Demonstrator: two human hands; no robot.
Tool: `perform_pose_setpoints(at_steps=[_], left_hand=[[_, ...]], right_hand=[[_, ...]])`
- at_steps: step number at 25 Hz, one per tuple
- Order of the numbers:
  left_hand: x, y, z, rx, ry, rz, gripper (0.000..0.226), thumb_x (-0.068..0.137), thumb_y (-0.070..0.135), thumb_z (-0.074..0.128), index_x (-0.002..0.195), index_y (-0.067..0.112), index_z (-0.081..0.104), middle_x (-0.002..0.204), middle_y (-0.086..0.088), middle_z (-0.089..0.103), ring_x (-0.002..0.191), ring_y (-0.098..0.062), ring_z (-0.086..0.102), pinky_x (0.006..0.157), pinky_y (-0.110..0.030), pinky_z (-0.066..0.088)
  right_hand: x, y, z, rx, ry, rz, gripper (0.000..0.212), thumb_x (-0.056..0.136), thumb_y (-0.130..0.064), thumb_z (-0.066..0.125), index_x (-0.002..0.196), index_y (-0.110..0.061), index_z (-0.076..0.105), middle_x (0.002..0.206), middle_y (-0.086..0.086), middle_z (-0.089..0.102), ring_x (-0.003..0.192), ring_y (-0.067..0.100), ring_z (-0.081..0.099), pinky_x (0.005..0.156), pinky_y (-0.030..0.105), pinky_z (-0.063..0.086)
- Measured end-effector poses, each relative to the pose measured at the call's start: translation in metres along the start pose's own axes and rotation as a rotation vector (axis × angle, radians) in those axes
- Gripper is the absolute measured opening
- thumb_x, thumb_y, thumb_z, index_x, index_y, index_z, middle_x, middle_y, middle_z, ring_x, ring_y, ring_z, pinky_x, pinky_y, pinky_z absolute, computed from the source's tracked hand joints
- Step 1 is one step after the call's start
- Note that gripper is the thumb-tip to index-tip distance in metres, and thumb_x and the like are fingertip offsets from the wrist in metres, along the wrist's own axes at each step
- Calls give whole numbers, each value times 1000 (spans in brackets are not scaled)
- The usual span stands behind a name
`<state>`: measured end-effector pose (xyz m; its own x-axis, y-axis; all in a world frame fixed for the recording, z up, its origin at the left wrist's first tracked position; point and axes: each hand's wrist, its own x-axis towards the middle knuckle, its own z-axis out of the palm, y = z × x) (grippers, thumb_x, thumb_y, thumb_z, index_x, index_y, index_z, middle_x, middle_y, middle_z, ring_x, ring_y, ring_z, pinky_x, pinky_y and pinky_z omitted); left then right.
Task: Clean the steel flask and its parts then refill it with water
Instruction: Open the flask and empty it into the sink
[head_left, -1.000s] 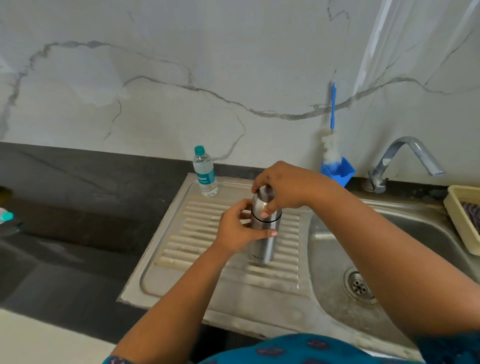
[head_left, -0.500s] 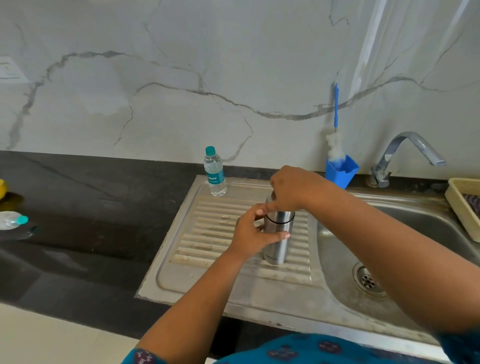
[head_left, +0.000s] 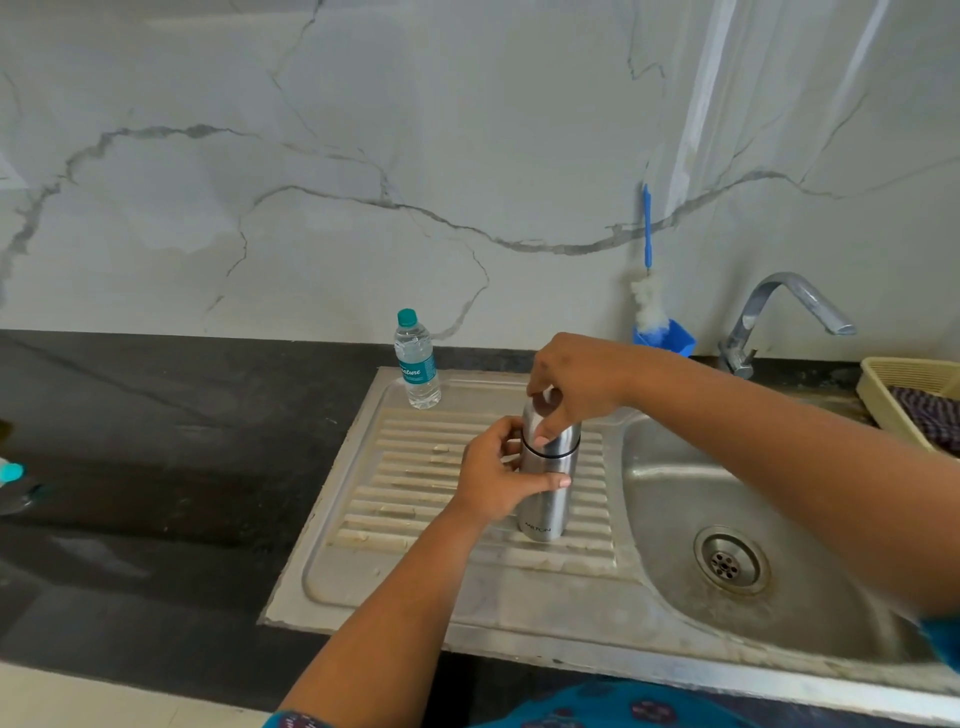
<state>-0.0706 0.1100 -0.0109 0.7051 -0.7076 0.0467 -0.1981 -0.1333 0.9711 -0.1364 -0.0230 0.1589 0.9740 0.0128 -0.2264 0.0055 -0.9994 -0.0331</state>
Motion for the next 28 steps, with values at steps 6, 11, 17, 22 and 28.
perform_pose_setpoints(at_steps=[6, 11, 17, 22, 28], left_hand=[[-1, 4, -2, 18, -12, 0, 68, 47, 33, 96, 106, 22, 64, 99, 7, 73, 92, -9, 68, 82, -30, 58], [-2, 4, -2, 25, -13, 1, 62, 53, 28, 96, 105, 27, 63, 103, 9, 72, 97, -11, 68, 85, -32, 57], [3, 6, -4, 5, -83, -9, 62, 56, 18, 95, 108, 24, 62, 105, 7, 71, 98, -13, 69, 86, -32, 58], [5, 9, -10, -36, -128, -27, 62, 59, 4, 93, 111, 22, 64, 105, 5, 72, 96, -12, 69, 81, -24, 56], [3, 7, -10, -84, -132, -54, 67, 60, 1, 91, 118, 17, 61, 113, 2, 70, 101, -13, 67, 85, -26, 55]], right_hand=[[-6, -9, -4, -118, -57, 39, 51, 84, -57, 61, 118, -19, 64, 107, -9, 54, 102, 12, 48, 84, 27, 41], [4, -30, 14, 31, 56, 301, 46, 79, -55, 68, 95, -13, 58, 79, -2, 54, 69, 15, 56, 63, 26, 45], [1, -22, 12, 54, 34, 209, 39, 76, -44, 73, 70, -17, 46, 61, -3, 52, 49, 11, 49, 48, 22, 40], [3, -6, 10, -49, -33, -67, 24, 71, -31, 78, 91, -27, 66, 89, -8, 55, 87, 13, 54, 69, 25, 44], [-6, -8, -8, 162, -7, 15, 58, 79, -51, 70, 130, -31, 51, 124, -3, 40, 112, 15, 45, 91, 31, 43]])
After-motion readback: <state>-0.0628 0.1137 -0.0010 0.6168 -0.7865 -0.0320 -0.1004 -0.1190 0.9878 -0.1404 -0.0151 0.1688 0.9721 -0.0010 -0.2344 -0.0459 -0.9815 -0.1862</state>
